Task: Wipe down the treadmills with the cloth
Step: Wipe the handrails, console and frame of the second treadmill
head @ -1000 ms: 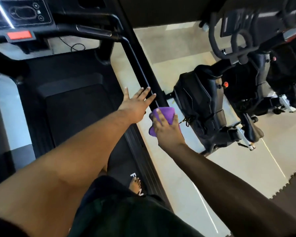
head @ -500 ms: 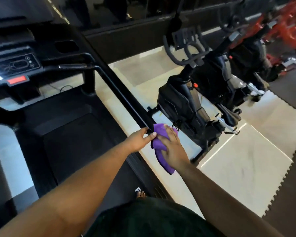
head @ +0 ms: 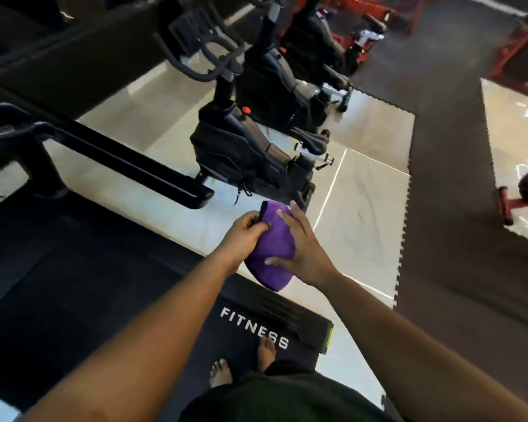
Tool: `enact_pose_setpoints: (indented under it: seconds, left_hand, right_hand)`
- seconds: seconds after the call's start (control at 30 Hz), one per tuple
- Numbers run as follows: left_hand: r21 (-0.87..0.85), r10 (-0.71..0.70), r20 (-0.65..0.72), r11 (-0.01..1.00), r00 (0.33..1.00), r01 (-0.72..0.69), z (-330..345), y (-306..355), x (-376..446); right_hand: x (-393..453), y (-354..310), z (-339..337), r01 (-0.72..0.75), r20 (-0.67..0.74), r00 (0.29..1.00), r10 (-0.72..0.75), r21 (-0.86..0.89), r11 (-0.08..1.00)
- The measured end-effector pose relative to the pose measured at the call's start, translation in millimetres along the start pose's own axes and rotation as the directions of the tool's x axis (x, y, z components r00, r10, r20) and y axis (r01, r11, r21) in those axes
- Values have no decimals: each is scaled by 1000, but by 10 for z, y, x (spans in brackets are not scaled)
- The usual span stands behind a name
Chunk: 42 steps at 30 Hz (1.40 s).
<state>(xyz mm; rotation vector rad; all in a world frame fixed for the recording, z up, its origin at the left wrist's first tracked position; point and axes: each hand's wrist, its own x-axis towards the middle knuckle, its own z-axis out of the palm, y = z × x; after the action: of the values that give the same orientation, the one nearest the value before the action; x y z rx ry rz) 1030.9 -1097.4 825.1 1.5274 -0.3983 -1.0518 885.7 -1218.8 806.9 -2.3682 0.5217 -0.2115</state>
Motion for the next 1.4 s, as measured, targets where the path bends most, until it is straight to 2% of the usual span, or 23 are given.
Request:
enact_pose_setpoints:
  seconds: [0.07,0.13,0.27,0.37,0.53,0.7,0.87,0.97,1.1,1.23,1.3,1.4]
  left_hand:
    - [77,4,70,997,998,-9,163,-2,-86]
    - [132,7,126,991,992,-23,315,-3,-152]
    - [127,-14,196,992,981,-11,605,-13,-261]
    - [139,-34,237,990,971,0,802,-83,-370]
    - [123,-33,180,992,983,11,1029,-244,-405]
    - [142,6,99,990,995,-20,1206,-758,-266]
    - [198,137,-13,971,991,-131,1657,-1648,-30]
    - [236,270,-135,943,953,-234,2138,-2249,118]
    - [254,309,-165,931,937,-262,2941,-2729,12]
    - [256,319,-119,925,940,-281,3723,-2597,-237]
    - [216,338,-142,928,930,-304,4033,-2456,-280]
    - [131,301,-138,950,944,-284,4384,-2420,-301]
  right_hand:
    - [-218,0,-136,-66,-81,994,70,48,997]
    - [-422,-20,-268,-223,-108,963,248,202,954]
    - [-726,105,-431,-457,-11,848,530,492,741]
    - [-878,284,-484,-505,6,793,610,566,651]
    - [-982,507,-533,-432,-7,823,569,643,632]
    - [-1066,946,-380,-400,-52,824,564,653,644]
    - [-1275,1878,-3,-341,-103,869,484,586,735]
    - [-1545,2604,127,-251,-156,905,395,555,793]
    - [-2235,3301,-9,-189,-186,908,376,619,763]
    - [-2879,3595,-486,-195,-83,927,367,729,657]
    - [-3023,3674,-781,-204,-55,935,352,726,657]
    - [-3146,3802,-1039,-160,-144,917,373,724,672]
